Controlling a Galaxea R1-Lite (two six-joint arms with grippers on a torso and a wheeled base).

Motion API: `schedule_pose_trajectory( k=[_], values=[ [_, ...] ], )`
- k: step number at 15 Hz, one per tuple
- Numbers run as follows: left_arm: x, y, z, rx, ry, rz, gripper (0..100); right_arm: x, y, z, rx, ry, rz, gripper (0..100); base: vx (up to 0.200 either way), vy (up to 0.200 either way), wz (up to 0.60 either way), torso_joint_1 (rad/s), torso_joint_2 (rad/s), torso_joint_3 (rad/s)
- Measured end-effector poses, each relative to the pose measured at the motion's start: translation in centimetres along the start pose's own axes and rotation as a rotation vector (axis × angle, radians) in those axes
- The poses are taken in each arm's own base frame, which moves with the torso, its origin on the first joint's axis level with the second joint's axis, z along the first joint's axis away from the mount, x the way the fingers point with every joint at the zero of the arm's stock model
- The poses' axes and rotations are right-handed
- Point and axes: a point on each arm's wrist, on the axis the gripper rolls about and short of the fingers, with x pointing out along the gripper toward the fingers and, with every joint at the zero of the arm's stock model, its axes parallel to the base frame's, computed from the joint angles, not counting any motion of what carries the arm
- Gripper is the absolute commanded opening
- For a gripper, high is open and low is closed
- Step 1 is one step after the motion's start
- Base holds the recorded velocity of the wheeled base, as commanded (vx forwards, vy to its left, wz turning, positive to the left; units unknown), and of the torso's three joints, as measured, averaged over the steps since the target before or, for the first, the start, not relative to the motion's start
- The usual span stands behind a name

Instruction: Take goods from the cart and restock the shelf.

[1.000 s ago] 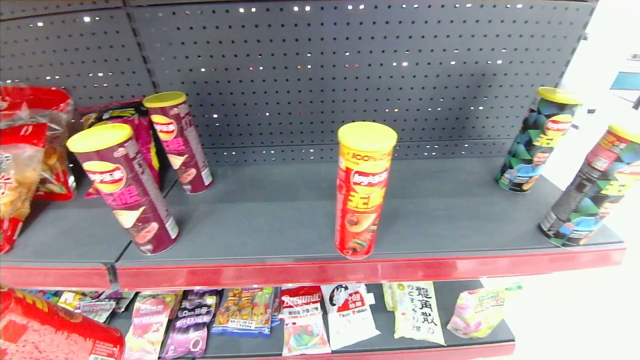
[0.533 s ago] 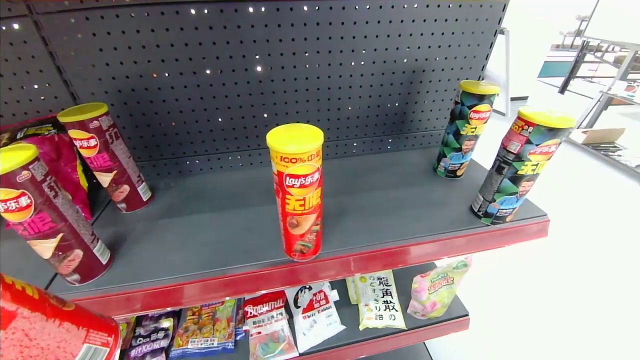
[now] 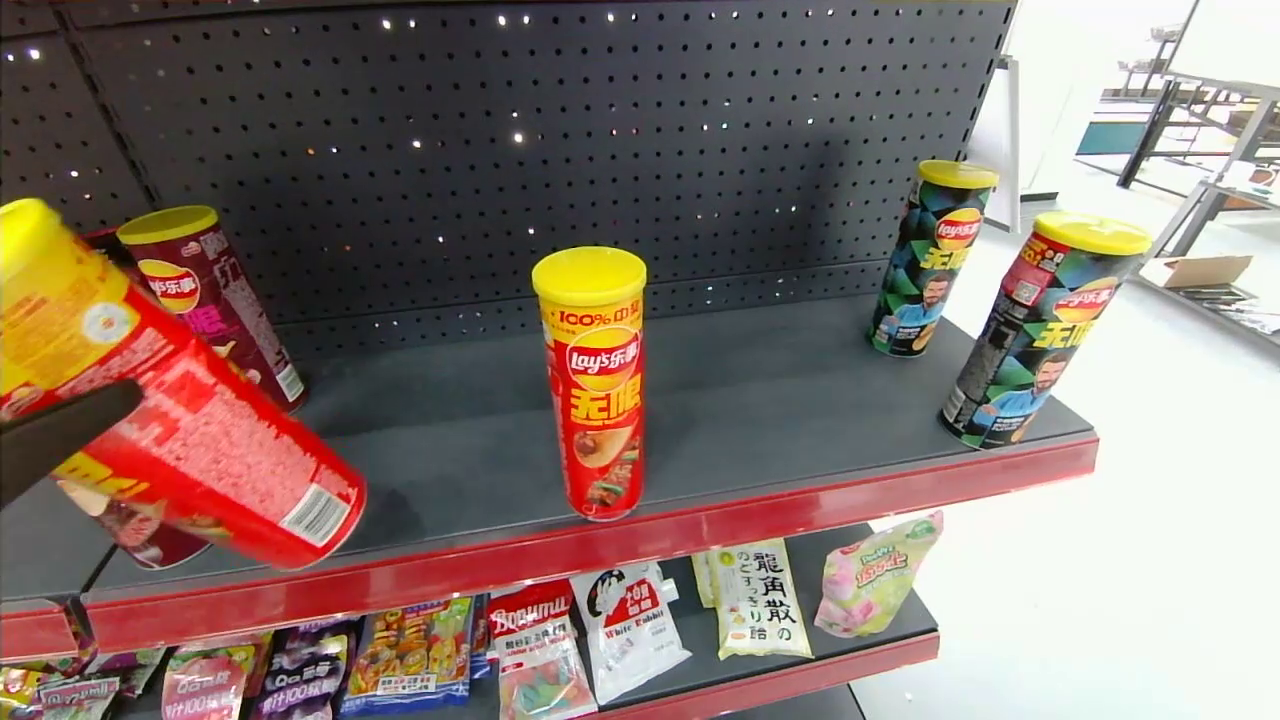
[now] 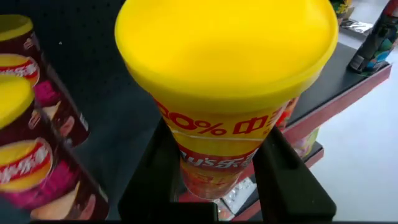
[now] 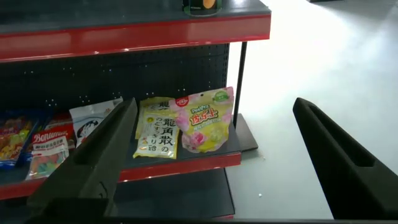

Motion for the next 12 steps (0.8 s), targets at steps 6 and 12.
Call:
schedule_pose_trajectory(
  k=[6,12],
  values=[
    [9.2,2.1,2.3,-0.005,0.012,-0.054,0,0.0,0.0,0.0,0.000,0.000,0.000,100,0.000,0.000,0.00,0.000,0.00,0.000],
    [16.7,1.8,1.8,0.013,0.004,-0.150,0,0.0,0.0,0.0,0.000,0.000,0.000,100,0.000,0.000,0.00,0.000,0.00,0.000]
  ],
)
